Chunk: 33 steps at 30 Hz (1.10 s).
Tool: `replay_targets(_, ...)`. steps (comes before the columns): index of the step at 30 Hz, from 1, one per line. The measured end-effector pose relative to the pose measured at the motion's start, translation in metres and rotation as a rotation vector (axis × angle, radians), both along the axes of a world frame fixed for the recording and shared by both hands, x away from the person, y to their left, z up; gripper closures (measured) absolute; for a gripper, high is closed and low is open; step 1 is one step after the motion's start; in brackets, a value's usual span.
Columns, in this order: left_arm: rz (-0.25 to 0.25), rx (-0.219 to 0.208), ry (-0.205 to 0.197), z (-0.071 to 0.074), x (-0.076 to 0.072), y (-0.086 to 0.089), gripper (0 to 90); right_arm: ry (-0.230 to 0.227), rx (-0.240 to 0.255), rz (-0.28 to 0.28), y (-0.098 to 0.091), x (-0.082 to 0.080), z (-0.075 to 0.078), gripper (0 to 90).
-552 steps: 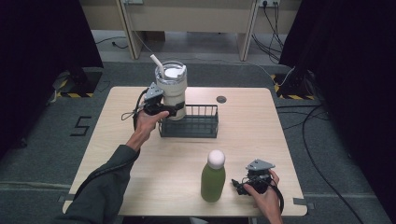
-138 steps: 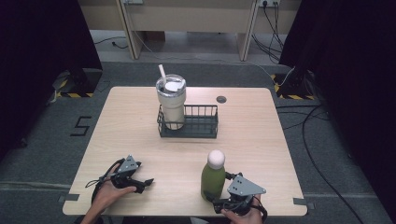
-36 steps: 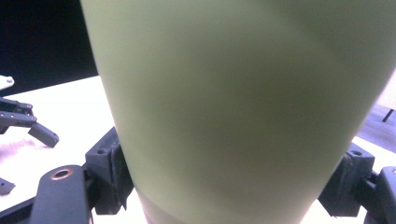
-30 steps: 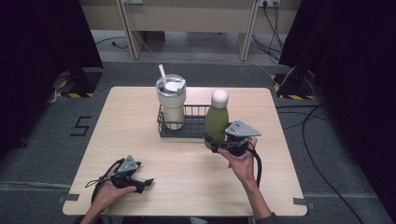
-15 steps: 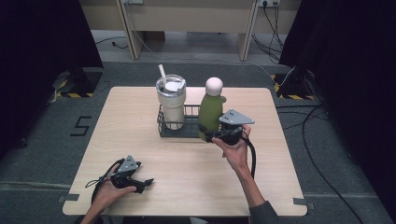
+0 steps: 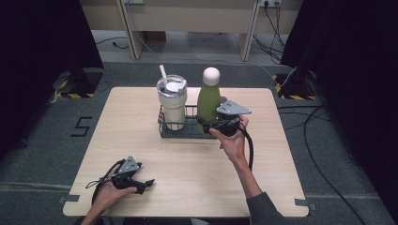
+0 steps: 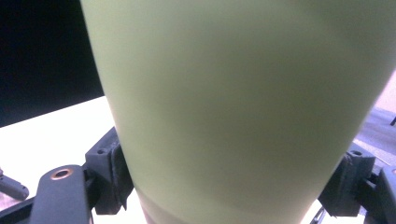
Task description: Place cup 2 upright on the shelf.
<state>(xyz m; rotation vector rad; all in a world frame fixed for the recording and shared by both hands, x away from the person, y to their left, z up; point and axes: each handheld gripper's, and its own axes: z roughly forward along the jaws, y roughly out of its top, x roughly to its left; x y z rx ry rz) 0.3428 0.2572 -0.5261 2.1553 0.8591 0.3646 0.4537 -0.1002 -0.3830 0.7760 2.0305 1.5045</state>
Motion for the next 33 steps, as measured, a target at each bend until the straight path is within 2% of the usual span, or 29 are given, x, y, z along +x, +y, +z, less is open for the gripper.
replay_targets(8,-0.001,-0.001,0.000,0.000,0.000,0.000,12.0,0.006,0.014,-0.017,0.003,0.015,0.006,21.2)
replay_targets(14,-0.001,-0.002,-0.002,0.000,0.000,0.000,12.0,0.004,0.002,-0.028,0.007,0.025,0.009,21.2)
replay_targets(33,-0.002,-0.001,0.001,0.000,0.000,0.001,12.1,0.011,-0.005,-0.060,0.025,0.054,0.006,21.1)
